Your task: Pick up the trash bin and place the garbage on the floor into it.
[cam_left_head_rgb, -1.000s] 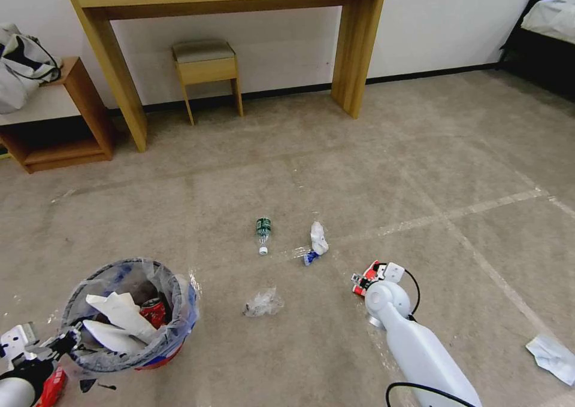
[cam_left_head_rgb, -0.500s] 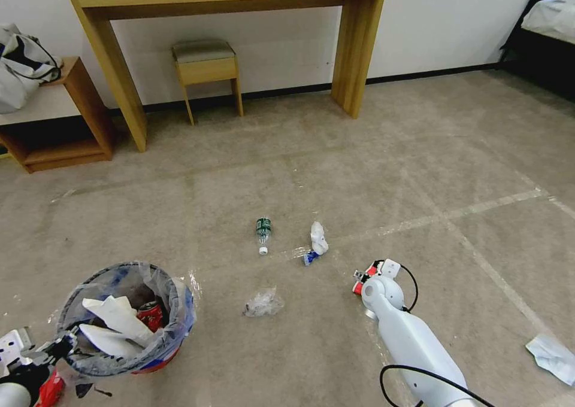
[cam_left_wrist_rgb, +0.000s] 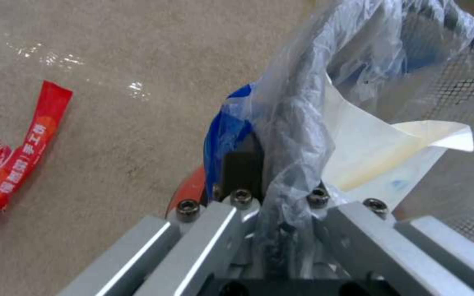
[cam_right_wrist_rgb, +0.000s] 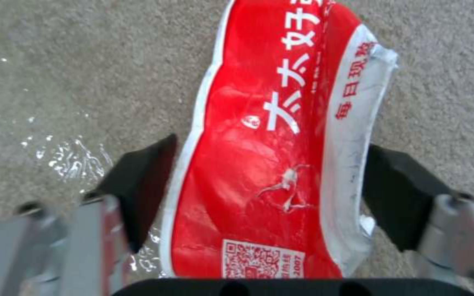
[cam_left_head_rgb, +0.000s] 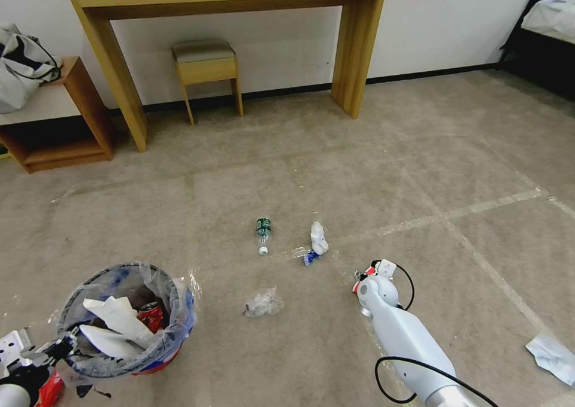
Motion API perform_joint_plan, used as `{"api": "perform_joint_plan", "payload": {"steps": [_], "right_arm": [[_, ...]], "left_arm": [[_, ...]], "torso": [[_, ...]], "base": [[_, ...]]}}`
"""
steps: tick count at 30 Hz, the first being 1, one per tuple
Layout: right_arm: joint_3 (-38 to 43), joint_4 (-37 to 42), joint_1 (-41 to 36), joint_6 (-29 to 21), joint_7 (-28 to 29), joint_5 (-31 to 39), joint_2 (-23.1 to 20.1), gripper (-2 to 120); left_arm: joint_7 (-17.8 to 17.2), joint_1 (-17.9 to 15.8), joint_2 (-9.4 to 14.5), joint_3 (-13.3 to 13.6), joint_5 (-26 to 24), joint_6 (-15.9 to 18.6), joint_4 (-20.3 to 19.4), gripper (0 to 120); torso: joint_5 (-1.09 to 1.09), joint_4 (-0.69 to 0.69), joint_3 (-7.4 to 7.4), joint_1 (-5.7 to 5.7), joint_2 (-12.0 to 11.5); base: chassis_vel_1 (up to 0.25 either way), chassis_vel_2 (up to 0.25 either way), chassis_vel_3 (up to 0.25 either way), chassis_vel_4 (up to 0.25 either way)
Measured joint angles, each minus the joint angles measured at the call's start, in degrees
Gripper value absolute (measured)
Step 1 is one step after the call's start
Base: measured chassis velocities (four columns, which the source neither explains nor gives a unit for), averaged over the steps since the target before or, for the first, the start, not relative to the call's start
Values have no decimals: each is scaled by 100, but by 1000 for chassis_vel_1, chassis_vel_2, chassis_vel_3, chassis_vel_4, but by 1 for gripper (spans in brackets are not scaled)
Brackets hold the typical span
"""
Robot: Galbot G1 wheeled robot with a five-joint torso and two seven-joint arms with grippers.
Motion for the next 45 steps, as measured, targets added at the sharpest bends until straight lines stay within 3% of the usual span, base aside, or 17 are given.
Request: {"api": "perform_joint_plan", "payload": {"steps": [4,8,12,13,22,30,38,44,45], "right_arm": [[11,-123,6,54,-53,-50,15,68],[19,-175,-9,107,-108,-73,-2,50],[21,-175,-24,119,-133,-73,-31,41],[21,-175,-35,124,-149,-71,-54,33],[10,-15,-206,185,-258,-41,-179,1],[43,403,-501,201,-316,71,-320,0],[133,1296,-824,384,-475,197,-617,0],[155,1846,-935,689,-647,106,-818,0],[158,1985,-964,817,-756,33,-919,0]], "left_arm": [[6,32,-4,-9,2,-8,-20,1],[8,47,-30,-6,21,-12,-33,1],[9,46,-45,11,41,-16,-38,1],[9,33,-50,24,53,-15,-46,1],[-13,-11,-48,69,69,-5,-81,1],[-24,-10,-23,69,54,15,-118,1],[-88,-12,-11,83,2,52,-212,1],[-102,-50,117,78,-144,64,-227,1],[-128,-102,227,81,-258,80,-209,1]], "torso": [[0,-1,0,0,0],[0,-1,0,0,0],[0,-1,0,0,0],[0,-1,0,0,0],[0,0,0,0,0],[1,0,0,0,0],[1,-1,1,0,0],[1,1,1,0,0],[1,0,1,0,0]], "base": [[0,0,0,0],[0,0,0,0],[0,0,0,0],[0,0,0,0],[0,0,0,0],[0,0,0,0],[0,0,0,0],[0,0,0,0],[0,0,0,0]]}}
